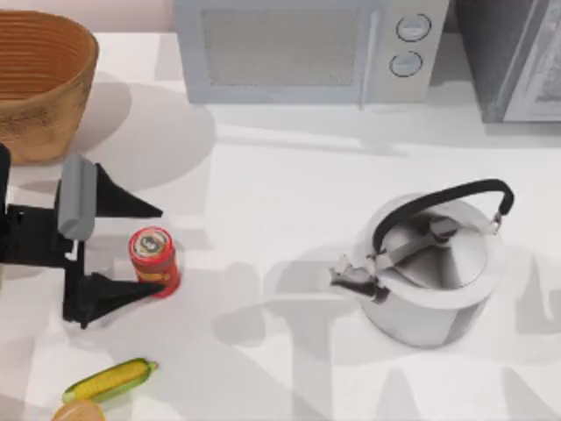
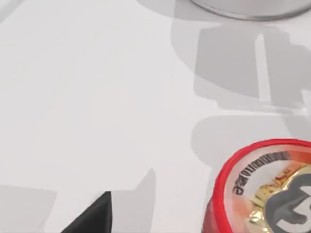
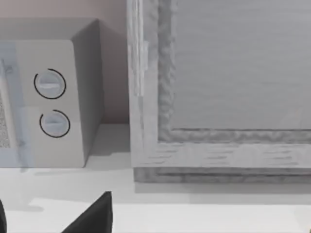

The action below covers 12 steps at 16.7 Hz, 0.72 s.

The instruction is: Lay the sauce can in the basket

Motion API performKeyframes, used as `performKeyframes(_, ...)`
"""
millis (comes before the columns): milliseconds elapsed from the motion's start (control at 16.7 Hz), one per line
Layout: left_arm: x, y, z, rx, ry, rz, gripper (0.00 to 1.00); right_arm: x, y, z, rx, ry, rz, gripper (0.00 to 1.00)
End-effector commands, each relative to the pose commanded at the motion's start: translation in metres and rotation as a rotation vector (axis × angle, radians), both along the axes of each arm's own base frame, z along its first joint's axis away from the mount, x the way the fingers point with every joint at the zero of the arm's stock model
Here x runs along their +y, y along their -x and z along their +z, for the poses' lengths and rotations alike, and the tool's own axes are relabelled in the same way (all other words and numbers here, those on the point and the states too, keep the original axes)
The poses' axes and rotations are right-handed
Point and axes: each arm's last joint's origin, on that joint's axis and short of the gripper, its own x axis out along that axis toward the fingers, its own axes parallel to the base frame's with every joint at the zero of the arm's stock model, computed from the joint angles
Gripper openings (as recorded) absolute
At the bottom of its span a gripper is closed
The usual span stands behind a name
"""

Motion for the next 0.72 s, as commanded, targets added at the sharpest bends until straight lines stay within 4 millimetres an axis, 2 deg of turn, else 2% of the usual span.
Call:
performKeyframes(480, -0.02, 0.0, -0.027, 0.001, 0.0, 0.002, 1.0, 0.0, 0.0, 0.0, 0.0, 0.0, 0.0, 1.0)
performKeyframes(720, -0.02, 0.0, -0.028, 0.001, 0.0, 0.002, 1.0, 0.0, 0.0, 0.0, 0.0, 0.0, 0.0, 1.0)
